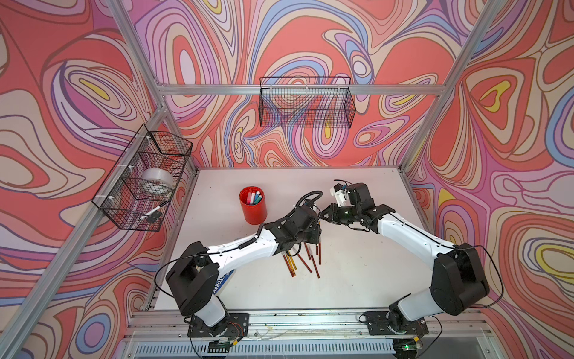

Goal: Remove protective caps from carving knives
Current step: Remove the protective sleeve from the carving knife.

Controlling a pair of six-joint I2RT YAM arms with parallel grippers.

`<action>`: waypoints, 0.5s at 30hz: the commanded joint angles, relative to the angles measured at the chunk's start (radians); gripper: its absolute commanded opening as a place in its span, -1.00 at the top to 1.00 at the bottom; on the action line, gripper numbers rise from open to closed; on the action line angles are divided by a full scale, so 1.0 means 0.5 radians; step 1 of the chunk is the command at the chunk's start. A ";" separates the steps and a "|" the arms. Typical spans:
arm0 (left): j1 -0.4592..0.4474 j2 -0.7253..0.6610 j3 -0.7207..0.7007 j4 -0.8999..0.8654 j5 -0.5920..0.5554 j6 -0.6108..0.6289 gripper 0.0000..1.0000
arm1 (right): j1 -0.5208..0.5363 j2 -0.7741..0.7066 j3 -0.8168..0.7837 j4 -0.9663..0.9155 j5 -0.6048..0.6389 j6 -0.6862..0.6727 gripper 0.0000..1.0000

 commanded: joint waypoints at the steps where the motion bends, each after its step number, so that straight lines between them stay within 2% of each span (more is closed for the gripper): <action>1: 0.015 0.036 0.075 -0.016 -0.024 0.019 0.49 | -0.006 -0.013 -0.011 0.058 -0.055 0.018 1.00; 6: 0.016 0.063 0.100 -0.012 -0.021 0.022 0.82 | -0.009 -0.018 -0.015 0.071 -0.073 0.027 1.00; 12: 0.019 0.082 0.113 -0.018 -0.019 0.017 0.99 | -0.007 -0.024 -0.014 0.071 -0.079 0.019 1.00; 15: 0.019 0.083 0.113 -0.021 -0.024 0.010 1.00 | -0.007 -0.022 -0.008 0.062 -0.060 0.017 1.00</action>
